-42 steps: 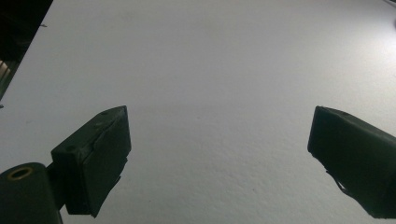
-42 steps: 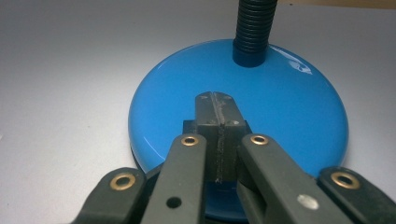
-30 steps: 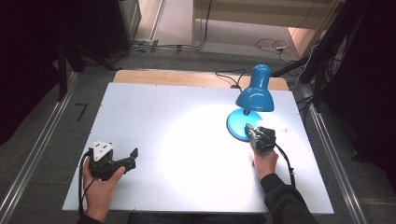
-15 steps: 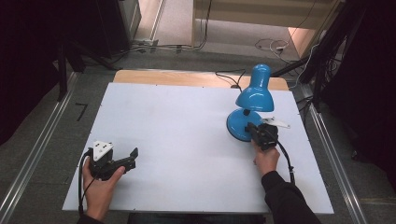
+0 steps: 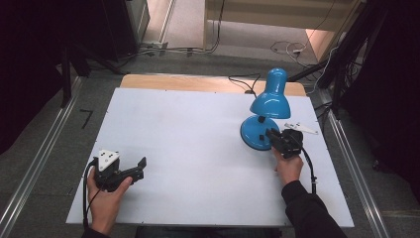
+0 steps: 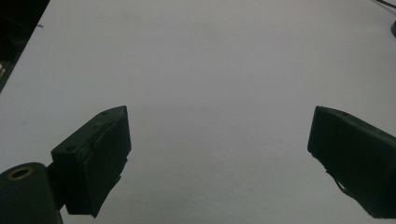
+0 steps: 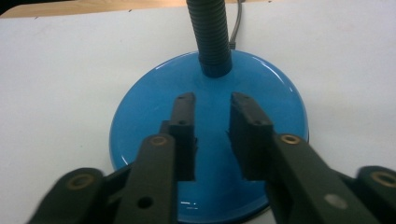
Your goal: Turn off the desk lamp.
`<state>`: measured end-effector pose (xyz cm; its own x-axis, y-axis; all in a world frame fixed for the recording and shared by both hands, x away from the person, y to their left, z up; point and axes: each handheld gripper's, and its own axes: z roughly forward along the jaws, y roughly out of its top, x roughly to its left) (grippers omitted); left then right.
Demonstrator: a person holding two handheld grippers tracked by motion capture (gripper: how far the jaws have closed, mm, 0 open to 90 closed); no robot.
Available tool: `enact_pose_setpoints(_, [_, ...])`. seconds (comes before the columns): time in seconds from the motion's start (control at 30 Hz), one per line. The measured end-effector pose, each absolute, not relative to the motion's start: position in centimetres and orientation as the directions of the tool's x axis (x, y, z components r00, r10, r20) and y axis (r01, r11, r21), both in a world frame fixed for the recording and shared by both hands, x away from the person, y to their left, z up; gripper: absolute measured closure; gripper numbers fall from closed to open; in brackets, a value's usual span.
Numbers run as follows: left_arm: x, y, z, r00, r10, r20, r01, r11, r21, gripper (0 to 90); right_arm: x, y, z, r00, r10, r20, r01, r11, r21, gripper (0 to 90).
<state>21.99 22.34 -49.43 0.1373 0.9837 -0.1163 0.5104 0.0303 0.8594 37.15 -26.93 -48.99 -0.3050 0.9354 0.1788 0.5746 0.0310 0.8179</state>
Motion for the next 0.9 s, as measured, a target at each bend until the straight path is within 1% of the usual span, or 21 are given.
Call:
enact_pose_setpoints(0.07, [22.0, 22.3, -49.4, 0.137, 0.984, -0.117, 0.511, 0.031, 0.859, 6.8, 37.1, -26.9, -49.0, -0.324, 0.932, 0.161, 0.577, 0.059, 0.815, 60.4])
enact_pose_setpoints(0.17, [22.0, 22.3, -49.5, 0.139, 0.984, -0.116, 0.517, 0.028, 0.855, 6.8, 37.0, -26.7, -48.9, -0.348, 0.927, 0.139, 0.583, 0.097, 0.807, 55.6])
enact_pose_setpoints(0.27, [22.0, 22.3, -49.5, 0.14, 0.983, -0.116, 0.517, 0.028, 0.855, 6.8, 37.0, -26.6, -48.6, -0.365, 0.919, 0.148, 0.586, 0.103, 0.804, 49.1])
enact_pose_setpoints(0.47, [22.0, 22.3, -49.5, 0.139, 0.983, -0.12, 0.519, 0.031, 0.854, 6.8, 36.8, -26.6, -48.3, -0.383, 0.912, 0.145, 0.577, 0.114, 0.809, 41.5])
enact_pose_setpoints(0.53, [22.0, 22.3, -49.5, 0.139, 0.983, -0.12, 0.519, 0.031, 0.854, 6.8, 36.7, -26.5, -48.2, -0.385, 0.914, 0.128, 0.572, 0.128, 0.81, 38.4])
enact_pose_setpoints(0.63, [22.0, 22.3, -49.5, 0.138, 0.983, -0.12, 0.519, 0.031, 0.854, 6.8, 36.6, -26.5, -48.2, -0.39, 0.914, 0.113, 0.568, 0.143, 0.811, 36.2])
enact_pose_setpoints(0.9, [22.0, 22.4, -49.5, 0.134, 0.984, -0.119, 0.516, 0.033, 0.856, 6.8, 36.4, -26.4, -48.0, -0.387, 0.915, 0.111, 0.562, 0.139, 0.815, 32.6])
